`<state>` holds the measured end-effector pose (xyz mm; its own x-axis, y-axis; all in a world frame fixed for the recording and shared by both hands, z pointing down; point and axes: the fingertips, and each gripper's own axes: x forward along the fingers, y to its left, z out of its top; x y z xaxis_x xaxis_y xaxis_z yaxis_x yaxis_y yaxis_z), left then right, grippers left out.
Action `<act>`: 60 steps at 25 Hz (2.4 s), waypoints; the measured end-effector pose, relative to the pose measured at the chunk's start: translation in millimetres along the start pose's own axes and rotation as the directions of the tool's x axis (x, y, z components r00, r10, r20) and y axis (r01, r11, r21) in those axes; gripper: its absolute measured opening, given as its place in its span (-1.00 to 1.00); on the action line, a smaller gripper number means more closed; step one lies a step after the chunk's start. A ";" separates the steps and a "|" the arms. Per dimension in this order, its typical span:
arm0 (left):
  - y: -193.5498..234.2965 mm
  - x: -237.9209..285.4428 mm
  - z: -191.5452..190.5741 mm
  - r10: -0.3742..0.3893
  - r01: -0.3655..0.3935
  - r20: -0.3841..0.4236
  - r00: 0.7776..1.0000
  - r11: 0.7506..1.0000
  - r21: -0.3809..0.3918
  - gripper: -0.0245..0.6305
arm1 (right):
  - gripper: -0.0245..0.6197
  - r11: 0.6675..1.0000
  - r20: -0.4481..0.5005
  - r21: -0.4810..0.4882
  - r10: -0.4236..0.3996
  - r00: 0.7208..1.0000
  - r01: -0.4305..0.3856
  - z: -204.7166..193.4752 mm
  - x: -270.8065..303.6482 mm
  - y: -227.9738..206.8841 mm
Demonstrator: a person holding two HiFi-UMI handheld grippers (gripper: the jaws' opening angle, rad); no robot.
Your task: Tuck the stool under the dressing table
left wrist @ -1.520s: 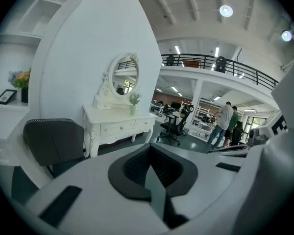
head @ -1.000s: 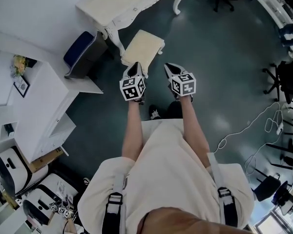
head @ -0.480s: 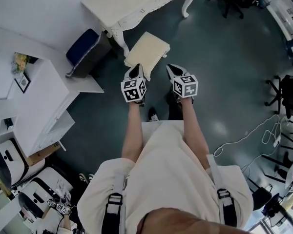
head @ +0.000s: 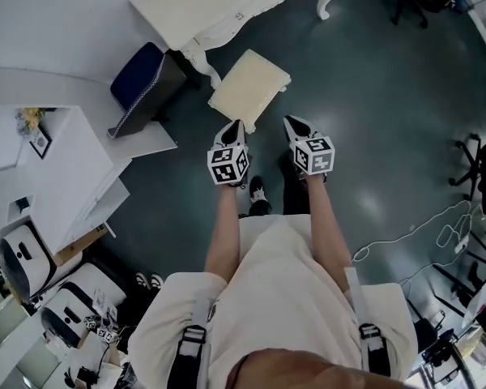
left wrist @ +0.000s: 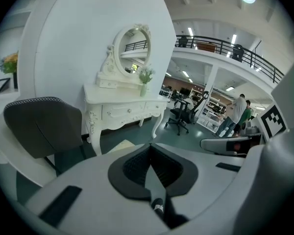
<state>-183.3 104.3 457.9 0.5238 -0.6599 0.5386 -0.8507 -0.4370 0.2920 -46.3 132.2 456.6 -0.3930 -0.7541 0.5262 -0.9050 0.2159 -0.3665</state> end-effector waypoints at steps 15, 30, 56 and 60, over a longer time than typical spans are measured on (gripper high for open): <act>-19.3 93.8 -31.3 0.124 -0.130 -0.114 0.986 0.990 -0.046 -0.88 | -0.79 0.992 -0.168 0.021 0.130 0.977 -0.128 -19.4 64.9 -105.7; 28.0 150.1 -69.4 0.170 -0.176 -0.143 0.975 0.984 -0.032 -0.88 | -0.79 0.970 -0.277 -0.085 0.197 0.940 -0.228 -36.8 109.6 -121.5; 164.9 215.8 -289.0 0.088 -0.092 -0.328 0.941 0.996 0.005 -0.88 | -0.79 0.947 -0.405 -0.204 0.151 0.902 -0.250 -234.2 318.4 -93.5; 170.3 227.8 -313.1 0.047 -0.052 -0.367 0.929 0.999 -0.005 -0.88 | -0.79 0.930 -0.472 -0.245 0.132 0.871 -0.274 -266.3 334.9 -85.0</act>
<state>-222.2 70.9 877.8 0.4313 -0.4092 0.8041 -0.8771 -0.3990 0.2674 -144.4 26.5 868.3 -0.5389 -0.3356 0.7726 -0.7741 0.5590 -0.2971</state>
